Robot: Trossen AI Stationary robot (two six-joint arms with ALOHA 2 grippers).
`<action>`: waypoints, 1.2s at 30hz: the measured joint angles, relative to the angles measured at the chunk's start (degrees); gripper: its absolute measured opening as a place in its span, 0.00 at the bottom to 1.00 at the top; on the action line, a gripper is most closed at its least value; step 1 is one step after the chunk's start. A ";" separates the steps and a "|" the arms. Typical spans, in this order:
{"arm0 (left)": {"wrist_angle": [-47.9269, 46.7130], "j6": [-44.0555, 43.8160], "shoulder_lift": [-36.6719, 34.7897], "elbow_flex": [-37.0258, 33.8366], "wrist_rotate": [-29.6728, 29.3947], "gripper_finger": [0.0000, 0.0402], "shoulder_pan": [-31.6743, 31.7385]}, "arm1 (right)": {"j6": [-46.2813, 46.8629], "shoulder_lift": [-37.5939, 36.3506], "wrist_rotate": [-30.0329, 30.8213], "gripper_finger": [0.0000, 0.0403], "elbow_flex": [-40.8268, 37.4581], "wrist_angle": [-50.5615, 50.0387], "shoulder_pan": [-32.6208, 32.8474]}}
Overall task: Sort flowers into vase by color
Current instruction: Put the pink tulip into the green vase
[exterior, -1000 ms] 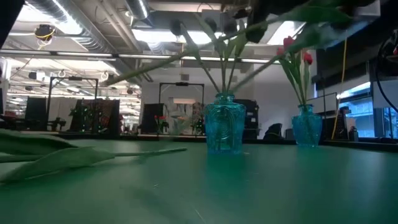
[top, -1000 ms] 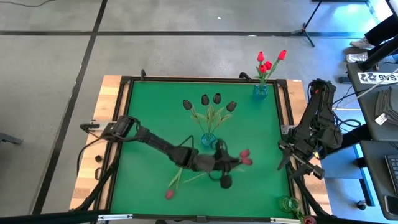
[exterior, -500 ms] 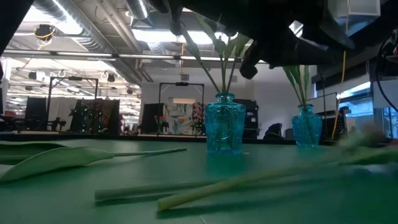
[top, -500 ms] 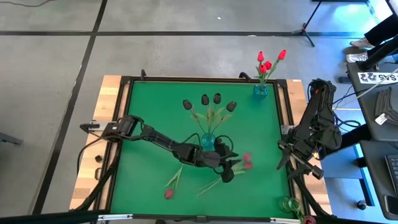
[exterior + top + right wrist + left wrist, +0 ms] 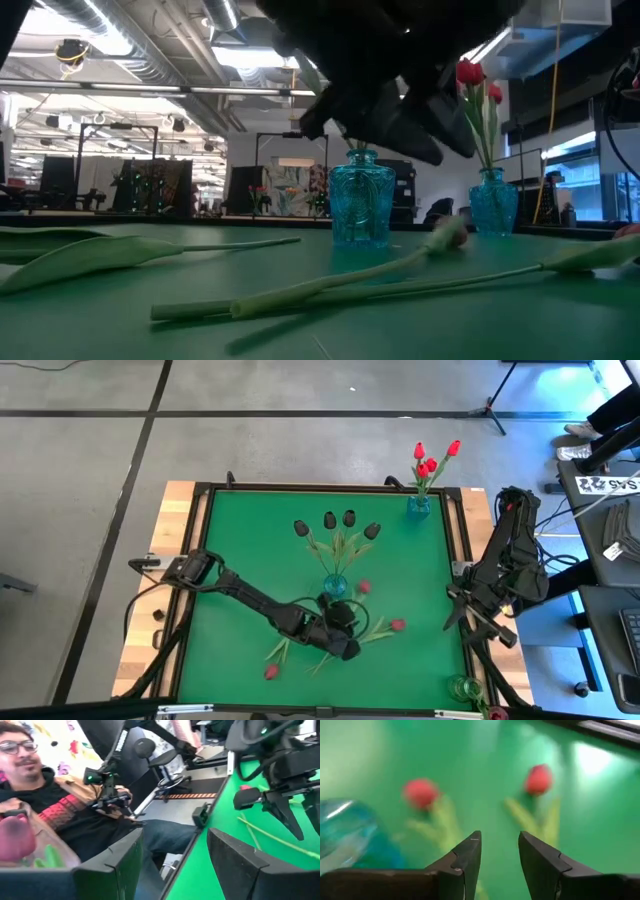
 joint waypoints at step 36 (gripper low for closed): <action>-42.31 -19.15 -19.76 -6.95 -20.01 0.26 -10.93 | 38.30 21.55 -3.55 0.45 -0.07 -7.55 -41.42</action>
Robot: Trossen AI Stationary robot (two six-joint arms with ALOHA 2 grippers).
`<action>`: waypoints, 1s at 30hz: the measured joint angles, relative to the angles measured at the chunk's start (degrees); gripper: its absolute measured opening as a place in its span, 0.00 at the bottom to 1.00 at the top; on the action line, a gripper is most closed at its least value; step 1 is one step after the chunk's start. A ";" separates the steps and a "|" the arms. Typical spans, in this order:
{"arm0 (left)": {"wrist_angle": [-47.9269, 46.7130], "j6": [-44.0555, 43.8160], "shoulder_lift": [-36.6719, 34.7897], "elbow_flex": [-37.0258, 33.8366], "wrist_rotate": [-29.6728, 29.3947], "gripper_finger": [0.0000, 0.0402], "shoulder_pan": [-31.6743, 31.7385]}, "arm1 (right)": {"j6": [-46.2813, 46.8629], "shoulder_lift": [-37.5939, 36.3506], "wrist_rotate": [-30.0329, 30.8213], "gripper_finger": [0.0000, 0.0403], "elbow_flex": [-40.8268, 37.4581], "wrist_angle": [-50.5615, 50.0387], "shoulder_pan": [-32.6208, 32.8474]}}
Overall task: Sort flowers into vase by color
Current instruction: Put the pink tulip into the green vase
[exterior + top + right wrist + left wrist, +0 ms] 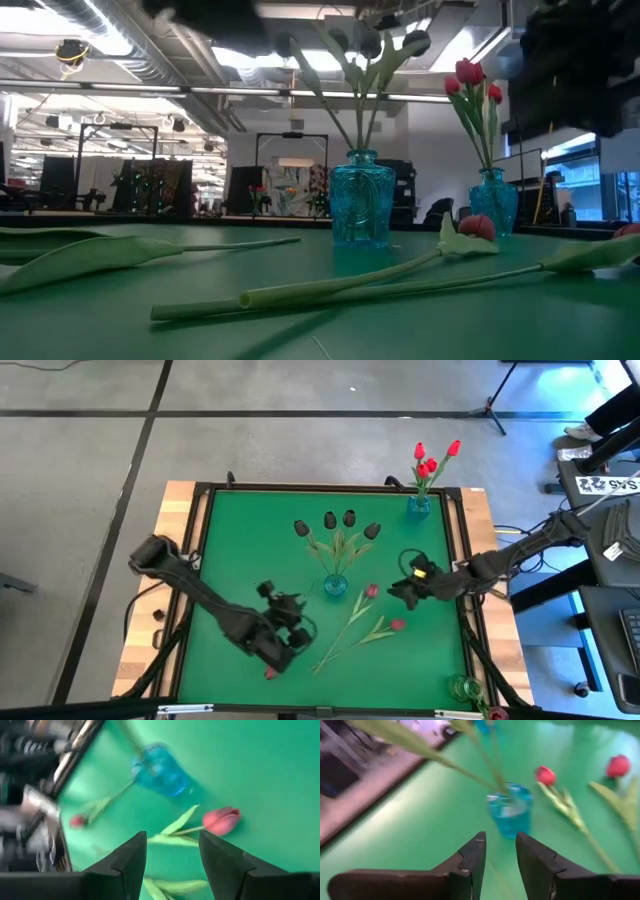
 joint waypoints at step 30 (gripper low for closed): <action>44.48 -3.87 -10.94 -38.76 -12.22 0.16 5.62 | 52.11 40.71 -2.31 0.44 0.38 27.66 -6.95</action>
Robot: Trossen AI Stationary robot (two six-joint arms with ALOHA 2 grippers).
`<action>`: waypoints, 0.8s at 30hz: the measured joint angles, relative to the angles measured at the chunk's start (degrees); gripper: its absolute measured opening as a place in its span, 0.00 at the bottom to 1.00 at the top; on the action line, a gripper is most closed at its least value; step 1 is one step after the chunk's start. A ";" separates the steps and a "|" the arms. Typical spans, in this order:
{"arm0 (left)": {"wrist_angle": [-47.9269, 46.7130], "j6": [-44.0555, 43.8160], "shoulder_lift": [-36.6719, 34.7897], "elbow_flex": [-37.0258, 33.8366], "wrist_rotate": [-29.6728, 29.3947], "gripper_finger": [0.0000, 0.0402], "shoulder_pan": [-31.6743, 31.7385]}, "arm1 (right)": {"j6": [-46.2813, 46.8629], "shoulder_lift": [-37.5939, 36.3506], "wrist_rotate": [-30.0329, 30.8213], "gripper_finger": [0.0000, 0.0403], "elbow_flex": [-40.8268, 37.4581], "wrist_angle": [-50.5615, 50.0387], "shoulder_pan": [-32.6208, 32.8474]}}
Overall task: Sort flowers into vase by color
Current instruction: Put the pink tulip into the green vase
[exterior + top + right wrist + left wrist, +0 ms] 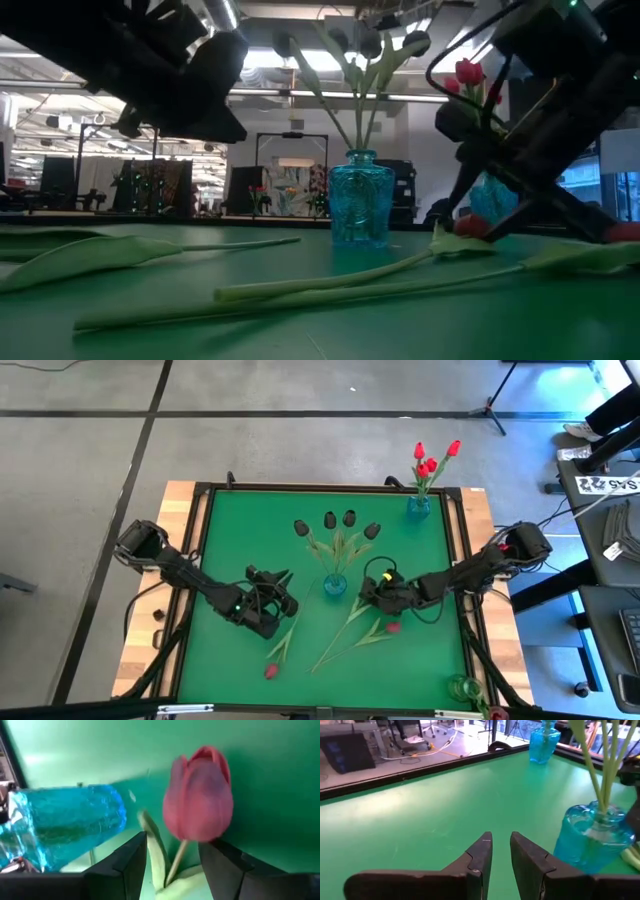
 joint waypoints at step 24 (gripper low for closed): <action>1.29 -0.22 0.00 0.00 2.38 0.16 -2.01 | -19.51 -0.88 5.47 0.06 0.39 -2.10 -0.11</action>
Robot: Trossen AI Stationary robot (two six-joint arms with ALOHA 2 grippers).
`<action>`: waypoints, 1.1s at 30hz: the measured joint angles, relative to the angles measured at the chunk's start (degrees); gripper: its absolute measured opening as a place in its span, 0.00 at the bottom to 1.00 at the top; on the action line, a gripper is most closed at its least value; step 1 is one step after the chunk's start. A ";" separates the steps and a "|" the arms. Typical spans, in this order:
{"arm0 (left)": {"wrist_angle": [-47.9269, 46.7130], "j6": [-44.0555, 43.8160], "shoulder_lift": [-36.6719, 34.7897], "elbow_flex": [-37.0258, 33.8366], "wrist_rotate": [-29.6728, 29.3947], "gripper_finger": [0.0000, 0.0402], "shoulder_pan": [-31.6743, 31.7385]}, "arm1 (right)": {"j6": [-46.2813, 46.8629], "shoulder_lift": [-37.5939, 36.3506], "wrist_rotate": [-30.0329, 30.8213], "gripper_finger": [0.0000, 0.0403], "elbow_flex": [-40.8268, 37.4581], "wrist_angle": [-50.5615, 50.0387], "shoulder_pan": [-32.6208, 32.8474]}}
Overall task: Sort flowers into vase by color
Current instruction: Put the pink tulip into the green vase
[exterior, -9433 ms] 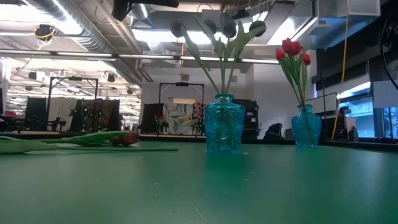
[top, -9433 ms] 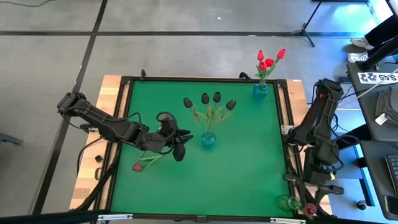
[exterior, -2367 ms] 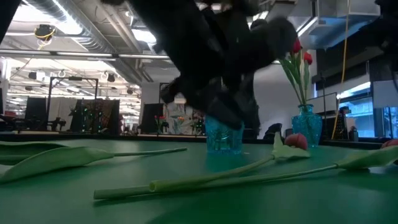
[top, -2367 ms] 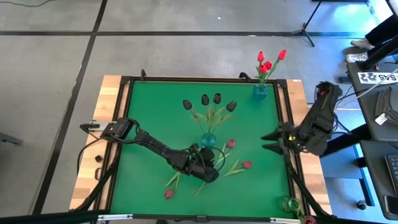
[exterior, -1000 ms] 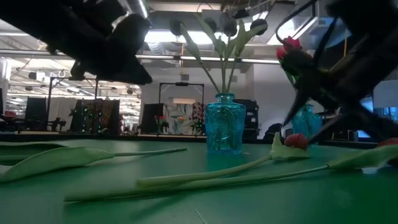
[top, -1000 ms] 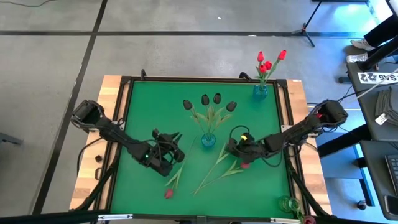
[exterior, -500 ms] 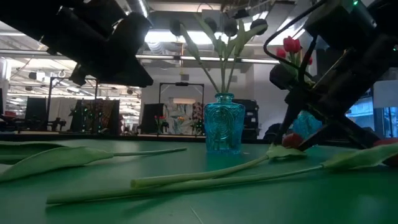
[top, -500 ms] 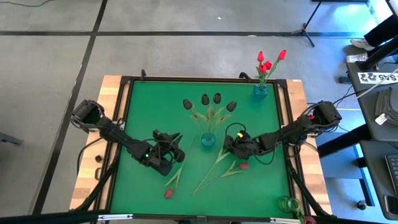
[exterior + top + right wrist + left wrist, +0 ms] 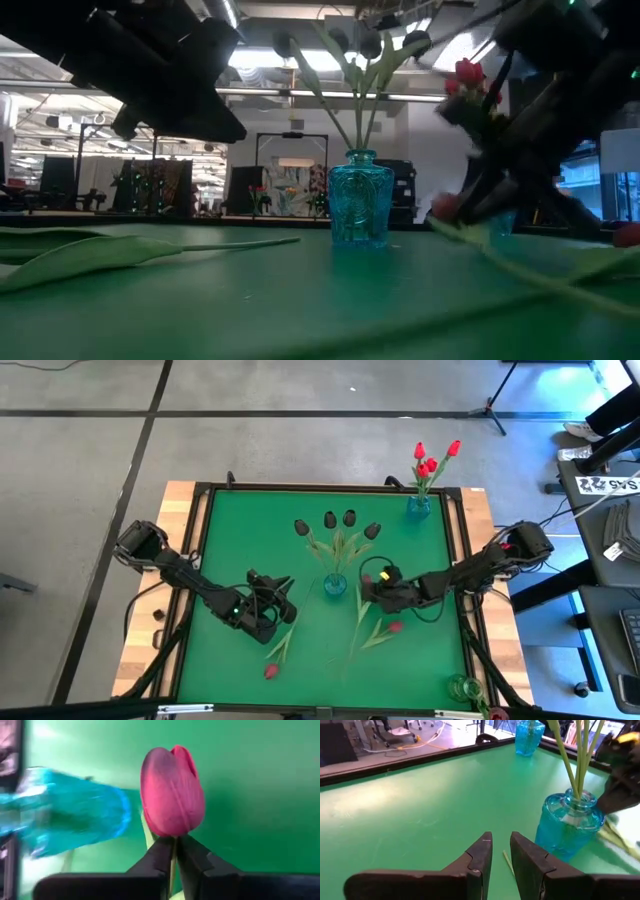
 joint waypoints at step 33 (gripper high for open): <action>12.11 0.48 0.00 0.02 4.14 0.16 0.02 | -71.54 -51.04 -31.55 0.03 0.11 19.12 15.52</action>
